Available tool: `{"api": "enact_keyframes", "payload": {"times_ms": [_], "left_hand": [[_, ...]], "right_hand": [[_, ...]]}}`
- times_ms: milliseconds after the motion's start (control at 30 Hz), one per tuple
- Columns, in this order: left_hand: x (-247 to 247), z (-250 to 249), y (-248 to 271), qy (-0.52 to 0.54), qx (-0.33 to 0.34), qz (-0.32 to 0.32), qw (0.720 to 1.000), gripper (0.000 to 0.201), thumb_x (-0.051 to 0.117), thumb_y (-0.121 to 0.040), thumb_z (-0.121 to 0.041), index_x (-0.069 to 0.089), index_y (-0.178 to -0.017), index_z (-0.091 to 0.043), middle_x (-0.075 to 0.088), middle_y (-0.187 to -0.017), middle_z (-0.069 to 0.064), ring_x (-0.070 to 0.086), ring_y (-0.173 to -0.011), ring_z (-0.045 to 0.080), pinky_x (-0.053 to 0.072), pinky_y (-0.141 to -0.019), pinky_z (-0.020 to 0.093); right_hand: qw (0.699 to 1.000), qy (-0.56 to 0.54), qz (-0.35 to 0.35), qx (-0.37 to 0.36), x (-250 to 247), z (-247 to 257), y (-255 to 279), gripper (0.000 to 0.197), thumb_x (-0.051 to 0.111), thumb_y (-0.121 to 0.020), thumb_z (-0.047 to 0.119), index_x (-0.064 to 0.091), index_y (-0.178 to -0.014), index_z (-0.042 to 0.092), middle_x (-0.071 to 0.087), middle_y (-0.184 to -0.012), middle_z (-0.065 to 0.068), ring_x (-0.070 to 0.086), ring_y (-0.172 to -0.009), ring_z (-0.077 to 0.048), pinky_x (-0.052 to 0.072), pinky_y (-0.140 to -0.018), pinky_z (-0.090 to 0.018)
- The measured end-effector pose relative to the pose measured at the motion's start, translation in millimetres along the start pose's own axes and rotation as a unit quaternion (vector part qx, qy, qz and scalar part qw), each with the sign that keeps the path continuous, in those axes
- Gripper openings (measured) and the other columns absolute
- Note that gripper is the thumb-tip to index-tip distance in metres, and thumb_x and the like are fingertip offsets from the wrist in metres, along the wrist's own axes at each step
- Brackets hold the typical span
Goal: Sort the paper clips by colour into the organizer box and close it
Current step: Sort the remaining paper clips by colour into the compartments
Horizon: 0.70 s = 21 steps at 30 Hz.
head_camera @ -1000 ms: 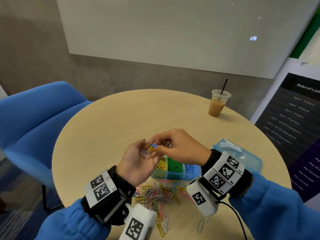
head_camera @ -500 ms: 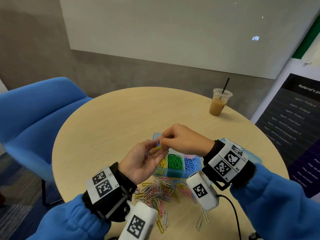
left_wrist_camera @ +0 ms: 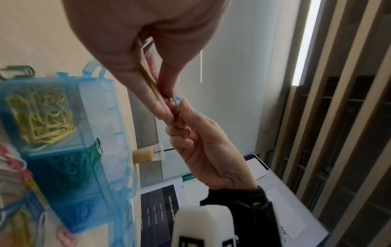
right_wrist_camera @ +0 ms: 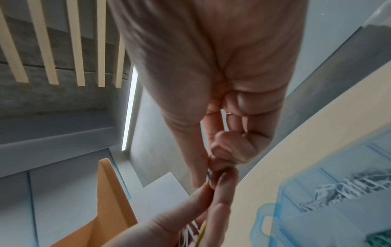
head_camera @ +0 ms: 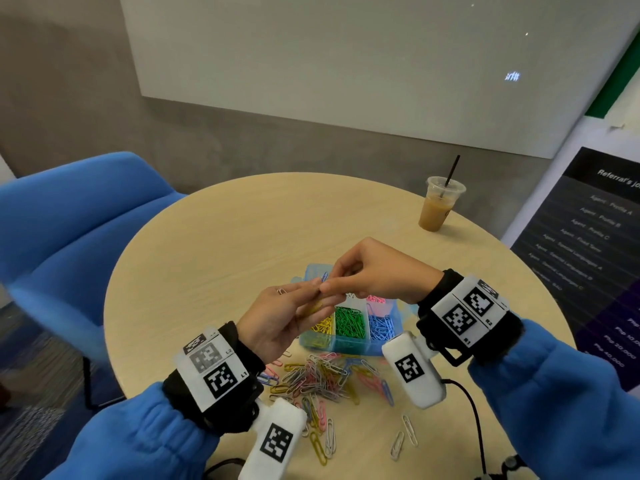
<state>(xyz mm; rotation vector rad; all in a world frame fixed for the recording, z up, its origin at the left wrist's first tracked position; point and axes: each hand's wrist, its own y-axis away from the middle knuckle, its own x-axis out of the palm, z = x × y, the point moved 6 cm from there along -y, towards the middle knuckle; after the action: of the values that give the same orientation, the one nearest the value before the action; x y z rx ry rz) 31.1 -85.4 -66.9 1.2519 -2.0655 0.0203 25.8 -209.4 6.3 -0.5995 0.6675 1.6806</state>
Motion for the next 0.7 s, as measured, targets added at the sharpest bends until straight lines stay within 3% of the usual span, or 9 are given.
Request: {"api": "enact_keyframes", "payload": {"times_ms": [100, 233, 300, 500, 700], "left_hand": [[-5.8, -3.3, -2.9, 0.001, 0.023, -0.03, 0.999, 0.014, 0.061, -0.089, -0.006, 0.069, -0.096, 0.003, 0.074, -0.087, 0.017, 0.073, -0.07, 0.016, 0.06, -0.068, 0.022], [-11.0, -3.6, -6.1, 0.039, 0.034, -0.053, 0.997, 0.013, 0.063, -0.088, -0.004, 0.068, -0.097, 0.003, 0.074, -0.077, 0.013, 0.072, -0.064, 0.013, 0.06, -0.065, 0.023], [-12.1, -3.2, -7.3, 0.061, 0.035, -0.052, 0.996, 0.013, 0.061, -0.089, -0.004, 0.067, -0.098, 0.002, 0.074, -0.077, 0.012, 0.072, -0.065, 0.013, 0.06, -0.065, 0.023], [-20.2, -8.5, -14.2, 0.101, 0.054, -0.053, 0.992, 0.023, 0.058, -0.092, -0.005, 0.063, -0.112, 0.005, 0.075, -0.083, 0.013, 0.073, -0.071, 0.014, 0.06, -0.068, 0.023], [-28.3, -10.8, -18.5, 0.116, 0.083, -0.073, 0.987, 0.027, 0.058, -0.093, -0.006, 0.062, -0.117, 0.006, 0.075, -0.087, 0.014, 0.074, -0.075, 0.014, 0.06, -0.065, 0.022]], "right_hand": [[1.0, -0.012, 0.001, -0.004, 0.7, -0.3, -1.7, 0.012, 0.075, -0.084, 0.021, 0.075, -0.083, 0.009, 0.061, -0.054, 0.011, 0.049, -0.047, 0.003, 0.039, -0.05, -0.013], [0.999, -0.039, -0.019, 0.004, 1.7, -5.1, -8.3, 0.013, 0.078, -0.08, 0.021, 0.076, -0.082, 0.008, 0.063, -0.06, 0.005, 0.053, -0.056, -0.003, 0.045, -0.059, -0.022], [0.998, -0.048, -0.032, 0.005, 2.0, -7.6, -10.5, 0.015, 0.079, -0.079, 0.023, 0.077, -0.082, 0.008, 0.065, -0.062, 0.003, 0.055, -0.06, -0.01, 0.047, -0.061, -0.027], [0.996, -0.08, -0.033, 0.005, 1.5, -13.3, -12.0, 0.016, 0.074, -0.084, 0.015, 0.074, -0.087, 0.0, 0.064, -0.069, -0.013, 0.056, -0.058, -0.012, 0.051, -0.059, -0.022], [0.997, -0.06, -0.032, 0.042, 5.8, -24.5, -16.1, 0.013, 0.072, -0.086, 0.012, 0.072, -0.086, -0.001, 0.065, -0.07, -0.011, 0.058, -0.059, -0.012, 0.051, -0.057, -0.019]]}}
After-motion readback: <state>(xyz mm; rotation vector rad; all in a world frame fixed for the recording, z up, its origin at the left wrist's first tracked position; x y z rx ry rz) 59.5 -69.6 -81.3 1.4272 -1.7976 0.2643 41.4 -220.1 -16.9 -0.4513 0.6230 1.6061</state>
